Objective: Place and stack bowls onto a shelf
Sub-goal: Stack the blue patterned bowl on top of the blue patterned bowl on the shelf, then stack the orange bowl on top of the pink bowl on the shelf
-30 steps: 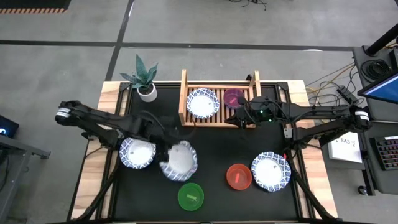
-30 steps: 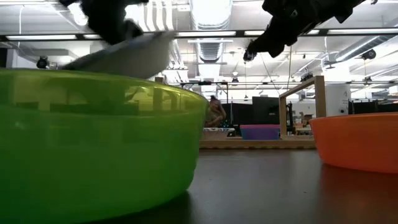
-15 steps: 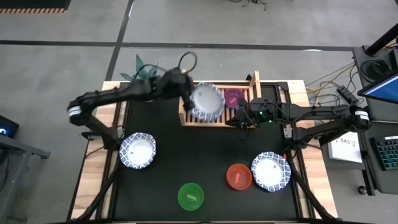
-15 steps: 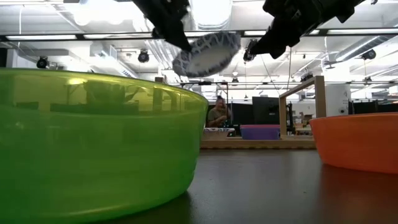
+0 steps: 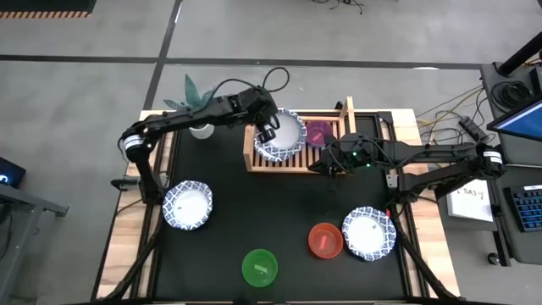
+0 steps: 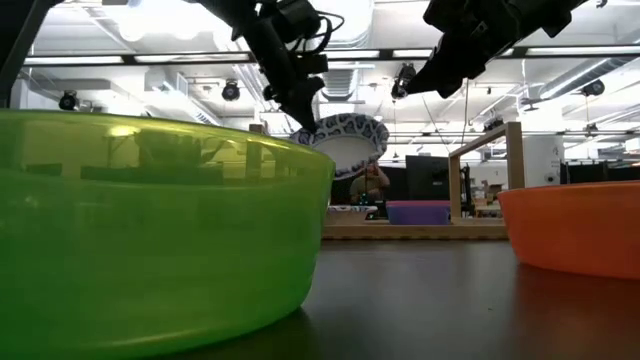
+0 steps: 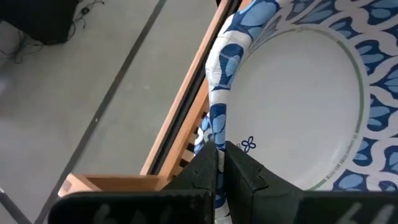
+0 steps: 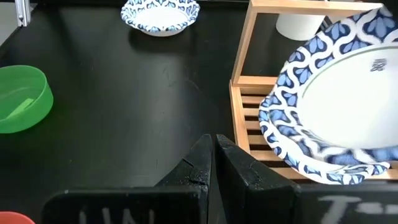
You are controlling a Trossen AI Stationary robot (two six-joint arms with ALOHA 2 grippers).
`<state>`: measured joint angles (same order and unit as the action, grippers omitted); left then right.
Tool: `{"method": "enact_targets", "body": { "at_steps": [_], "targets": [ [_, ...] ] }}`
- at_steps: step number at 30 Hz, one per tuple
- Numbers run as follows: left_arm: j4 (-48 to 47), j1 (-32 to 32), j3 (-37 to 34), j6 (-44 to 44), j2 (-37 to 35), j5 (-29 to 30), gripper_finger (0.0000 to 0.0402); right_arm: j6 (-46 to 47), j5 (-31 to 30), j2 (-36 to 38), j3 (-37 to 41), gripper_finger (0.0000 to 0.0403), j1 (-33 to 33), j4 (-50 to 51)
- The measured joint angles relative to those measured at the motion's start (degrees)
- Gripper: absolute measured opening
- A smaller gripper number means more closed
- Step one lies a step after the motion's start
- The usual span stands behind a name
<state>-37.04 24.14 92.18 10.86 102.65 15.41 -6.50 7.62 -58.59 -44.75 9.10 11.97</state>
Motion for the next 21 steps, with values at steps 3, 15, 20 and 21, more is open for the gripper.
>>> {"method": "enact_targets", "body": {
  "at_steps": [3,15,20,21],
  "targets": [
    [-0.5,0.0,0.0,-0.5,0.0,0.1,0.0003,0.0,0.0,0.0,0.0,0.0011,0.0,-0.2],
    [-0.9,0.2,0.0,-1.3,3.6,0.1,0.0057,0.6,0.1,0.0,0.0,0.0011,0.0,-0.2],
    [-0.7,0.3,-0.1,-1.3,4.2,0.6,0.0090,0.6,0.1,0.0,0.0,0.0011,0.0,-0.2],
    [-0.7,0.4,0.0,-1.3,4.2,0.6,0.0096,0.6,0.1,0.0,0.0,0.0011,0.0,-0.2]
  ]
}}
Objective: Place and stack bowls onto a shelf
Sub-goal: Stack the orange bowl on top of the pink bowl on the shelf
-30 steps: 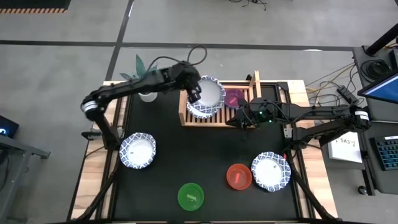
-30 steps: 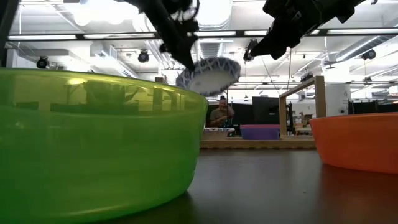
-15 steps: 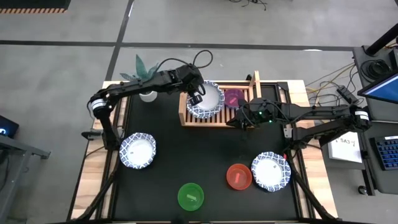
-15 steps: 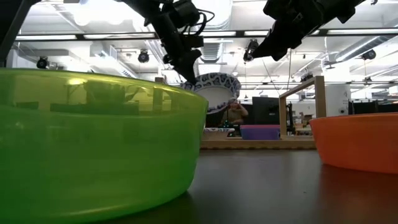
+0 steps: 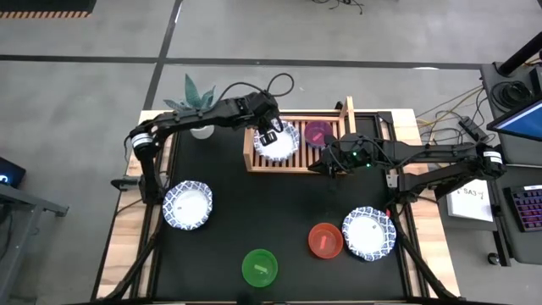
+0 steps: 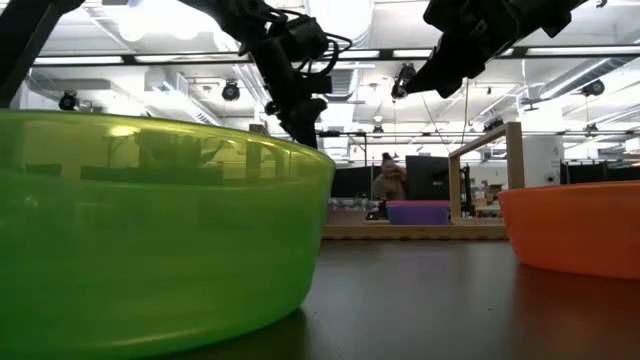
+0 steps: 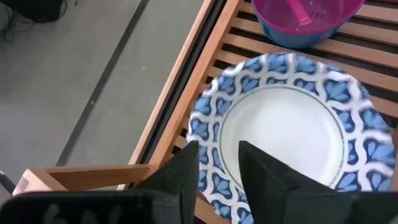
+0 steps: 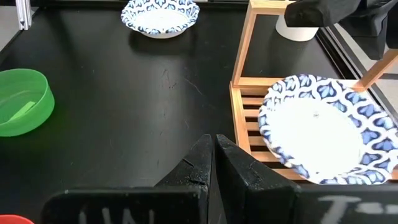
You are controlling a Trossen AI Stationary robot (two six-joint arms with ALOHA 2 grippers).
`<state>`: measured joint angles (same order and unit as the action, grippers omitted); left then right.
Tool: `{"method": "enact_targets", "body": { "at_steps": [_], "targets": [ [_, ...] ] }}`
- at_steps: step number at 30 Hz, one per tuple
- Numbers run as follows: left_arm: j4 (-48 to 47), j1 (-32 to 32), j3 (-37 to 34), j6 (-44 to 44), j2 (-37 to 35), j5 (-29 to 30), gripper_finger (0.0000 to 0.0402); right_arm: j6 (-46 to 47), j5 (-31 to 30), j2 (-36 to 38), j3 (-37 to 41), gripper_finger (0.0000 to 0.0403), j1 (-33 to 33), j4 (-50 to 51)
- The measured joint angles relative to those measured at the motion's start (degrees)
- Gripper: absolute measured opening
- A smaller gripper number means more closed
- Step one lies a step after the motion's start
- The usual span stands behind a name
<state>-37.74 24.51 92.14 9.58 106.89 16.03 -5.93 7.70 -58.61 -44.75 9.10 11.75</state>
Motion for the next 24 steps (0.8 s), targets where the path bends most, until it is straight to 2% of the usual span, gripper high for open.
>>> {"method": "enact_targets", "body": {
  "at_steps": [6,15,16,18,24],
  "targets": [
    [-2.9,-0.5,1.2,-0.1,-0.4,0.1,0.0118,0.0,0.0,0.0,0.0,0.0011,0.0,0.0],
    [-12.0,-6.3,2.7,-1.9,-4.7,-1.3,0.0112,0.0,-0.2,0.0,0.0,0.0011,0.0,0.0],
    [-13.4,-7.1,2.6,-1.4,-5.3,-3.2,0.0110,0.0,-0.2,0.0,0.0,0.0011,0.0,-0.1],
    [-16.3,-8.6,2.3,0.7,-6.7,-10.8,0.0107,0.0,-0.2,0.0,0.0,0.0011,0.0,-0.2],
    [-17.0,-13.2,-4.9,8.4,-12.9,-40.9,0.0096,1.1,-0.2,0.0,0.0,0.0011,0.0,-1.6]
  ]
}}
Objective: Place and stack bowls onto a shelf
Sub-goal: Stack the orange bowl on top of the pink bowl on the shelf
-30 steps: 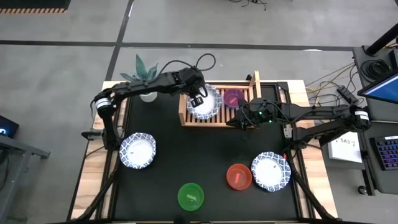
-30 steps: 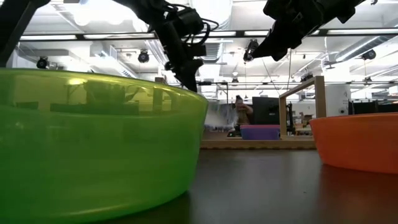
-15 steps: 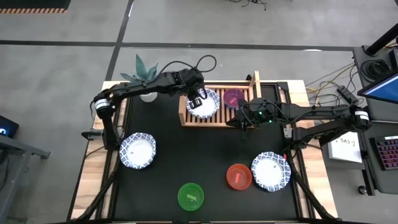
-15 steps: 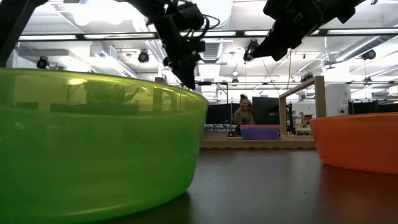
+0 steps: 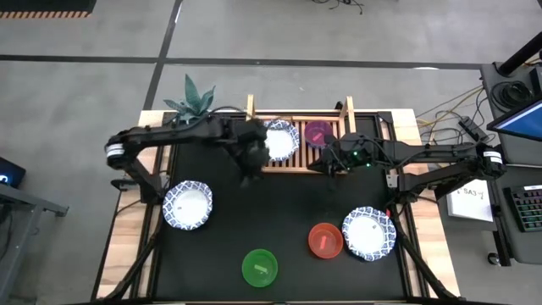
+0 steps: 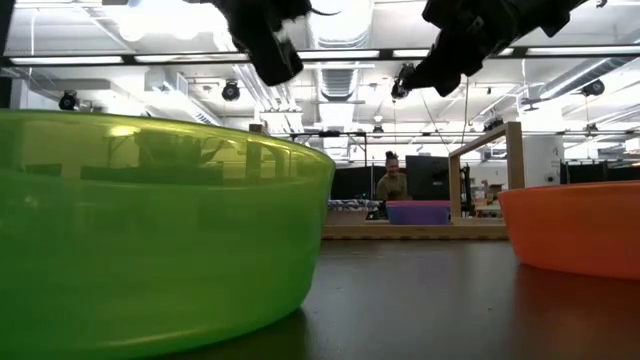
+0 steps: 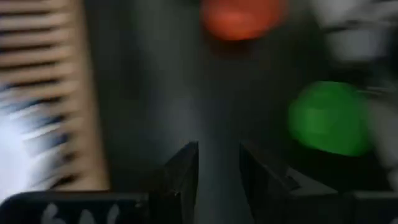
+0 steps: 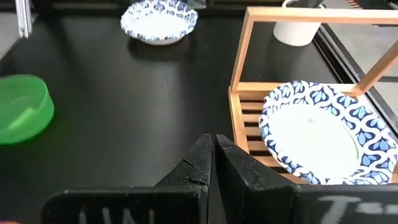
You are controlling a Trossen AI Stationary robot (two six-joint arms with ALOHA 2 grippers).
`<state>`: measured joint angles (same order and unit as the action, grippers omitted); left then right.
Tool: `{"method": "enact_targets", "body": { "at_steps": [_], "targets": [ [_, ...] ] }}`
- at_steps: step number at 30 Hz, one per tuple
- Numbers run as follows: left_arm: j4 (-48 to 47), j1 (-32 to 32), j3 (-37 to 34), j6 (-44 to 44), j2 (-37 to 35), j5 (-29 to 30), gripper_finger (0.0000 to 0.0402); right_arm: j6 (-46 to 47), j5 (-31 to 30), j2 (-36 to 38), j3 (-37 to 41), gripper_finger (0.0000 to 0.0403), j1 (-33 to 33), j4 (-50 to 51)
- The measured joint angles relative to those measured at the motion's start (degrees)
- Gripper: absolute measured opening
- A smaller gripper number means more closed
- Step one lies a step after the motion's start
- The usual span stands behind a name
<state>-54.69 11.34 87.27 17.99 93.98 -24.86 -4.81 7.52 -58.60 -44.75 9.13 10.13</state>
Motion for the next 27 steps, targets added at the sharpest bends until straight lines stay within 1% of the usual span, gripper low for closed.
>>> {"method": "enact_targets", "body": {
  "at_steps": [1,2,3,6,8,10,13,16,18,21,25,27],
  "targets": [
    [0.6,-0.7,-1.8,0.4,-1.4,-2.3,0.0095,1.3,0.0,0.0,0.0,0.0011,0.0,-0.7],
    [1.1,-1.5,-3.8,-0.1,-2.8,-2.9,0.0094,2.5,0.0,0.0,0.0,0.0011,0.0,-1.4],
    [2.1,-2.1,-5.6,-1.6,-4.2,-2.3,0.0093,3.6,0.0,0.0,0.0,0.0012,0.0,-1.9],
    [4.8,-4.1,-11.4,-6.6,-9.1,5.0,0.0093,6.6,0.1,-0.4,0.0,0.0026,-0.5,-1.9],
    [6.1,-5.2,-15.5,-9.2,-13.0,10.3,0.0093,7.4,0.0,-1.3,-0.1,0.0045,-1.0,-2.1],
    [8.5,-6.0,-20.0,-11.1,-17.1,13.9,0.0093,8.4,0.0,-2.8,-0.1,0.0069,-1.7,-3.0],
    [15.9,-6.6,-27.1,-13.5,-23.9,16.6,0.0093,9.8,-0.2,-5.3,-0.1,0.0109,-2.9,-4.6],
    [24.2,-6.7,-33.7,-14.8,-30.5,16.9,0.0093,10.9,-0.1,-7.7,-1.4,0.0144,-4.3,-4.7],
    [28.8,-6.7,-37.8,-15.2,-34.3,17.6,0.0093,11.0,0.0,-9.2,-3.9,0.0161,-5.5,-2.0],
    [34.2,-6.7,-42.6,-15.4,-39.3,21.7,0.0093,11.2,-0.1,-11.8,-9.1,0.0175,-7.7,5.5],
    [39.4,-6.7,-47.0,-15.7,-44.0,30.0,0.0093,11.6,0.0,-16.3,-17.1,0.0175,-11.1,19.2],
    [40.1,-6.6,-48.2,-15.8,-45.9,32.4,0.0093,13.1,-0.1,-19.1,-20.6,0.0170,-13.0,25.9]
  ]
}}
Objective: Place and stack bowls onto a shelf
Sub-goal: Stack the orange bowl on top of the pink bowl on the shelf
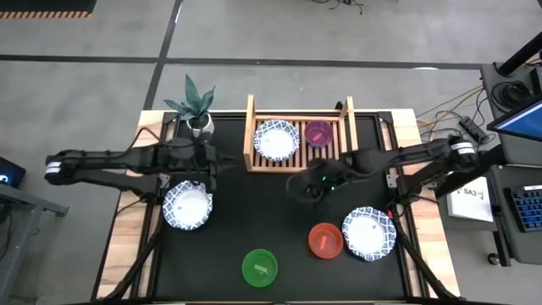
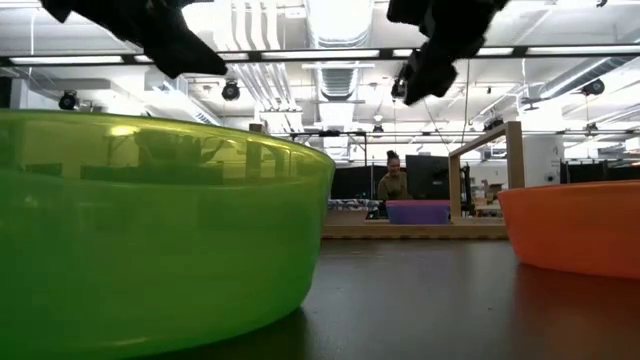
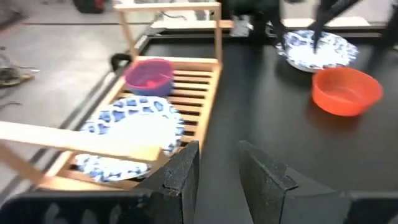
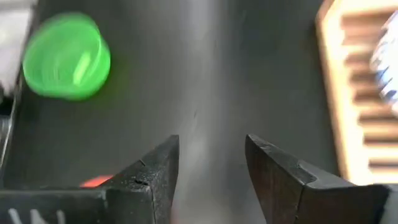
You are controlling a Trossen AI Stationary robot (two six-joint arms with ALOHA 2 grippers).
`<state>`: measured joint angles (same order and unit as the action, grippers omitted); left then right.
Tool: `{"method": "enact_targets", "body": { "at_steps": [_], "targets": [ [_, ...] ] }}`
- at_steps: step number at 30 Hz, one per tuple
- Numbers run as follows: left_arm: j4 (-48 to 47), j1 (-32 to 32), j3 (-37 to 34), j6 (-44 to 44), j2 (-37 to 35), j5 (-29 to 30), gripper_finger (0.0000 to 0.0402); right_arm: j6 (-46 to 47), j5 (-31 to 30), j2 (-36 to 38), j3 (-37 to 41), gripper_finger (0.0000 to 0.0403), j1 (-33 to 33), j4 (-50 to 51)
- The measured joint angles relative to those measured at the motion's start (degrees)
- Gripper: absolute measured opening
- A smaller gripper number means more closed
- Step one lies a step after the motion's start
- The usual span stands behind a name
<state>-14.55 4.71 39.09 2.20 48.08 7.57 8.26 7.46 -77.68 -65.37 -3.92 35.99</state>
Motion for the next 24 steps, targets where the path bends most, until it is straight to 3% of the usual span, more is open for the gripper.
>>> {"method": "enact_targets", "body": {
  "at_steps": [7,13,24],
  "targets": [
    [1.4,0.0,-2.1,0.0,-3.2,1.0,0.0093,9.5,0.3,-8.3,-6.7,0.0144,-8.3,17.1],
    [3.1,0.0,-3.5,0.5,-2.9,1.0,0.0093,13.0,-0.1,-13.3,-6.4,0.0134,-13.7,18.2],
    [3.0,0.0,-3.6,0.5,-1.1,0.9,0.0093,8.0,-1.4,-22.1,-6.0,0.0130,-13.8,18.0]
  ]
}}
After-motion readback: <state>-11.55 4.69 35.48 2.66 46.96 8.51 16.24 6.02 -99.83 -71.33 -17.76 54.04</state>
